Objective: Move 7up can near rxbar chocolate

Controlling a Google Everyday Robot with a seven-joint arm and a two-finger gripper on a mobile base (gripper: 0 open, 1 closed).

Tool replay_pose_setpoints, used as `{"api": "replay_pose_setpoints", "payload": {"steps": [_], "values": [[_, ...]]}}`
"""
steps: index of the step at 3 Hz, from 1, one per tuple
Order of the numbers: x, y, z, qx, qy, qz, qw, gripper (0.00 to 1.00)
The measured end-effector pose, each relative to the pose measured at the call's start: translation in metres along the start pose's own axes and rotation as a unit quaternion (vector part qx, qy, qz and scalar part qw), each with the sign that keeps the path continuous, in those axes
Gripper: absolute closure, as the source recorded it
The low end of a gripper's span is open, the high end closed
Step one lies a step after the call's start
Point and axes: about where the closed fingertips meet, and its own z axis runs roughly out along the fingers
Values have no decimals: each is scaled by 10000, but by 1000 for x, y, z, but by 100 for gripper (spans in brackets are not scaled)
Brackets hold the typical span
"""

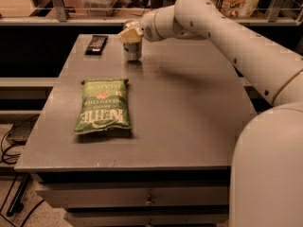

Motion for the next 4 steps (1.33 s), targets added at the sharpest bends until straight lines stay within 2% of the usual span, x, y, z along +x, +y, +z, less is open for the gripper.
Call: {"api": "replay_pose_setpoints", "payload": {"steps": [1, 2, 4], "values": [[5, -9, 26, 110, 23, 130, 9999, 100], [4, -12, 37, 124, 46, 94, 9999, 86], [2, -12, 36, 123, 47, 92, 9999, 38]]}}
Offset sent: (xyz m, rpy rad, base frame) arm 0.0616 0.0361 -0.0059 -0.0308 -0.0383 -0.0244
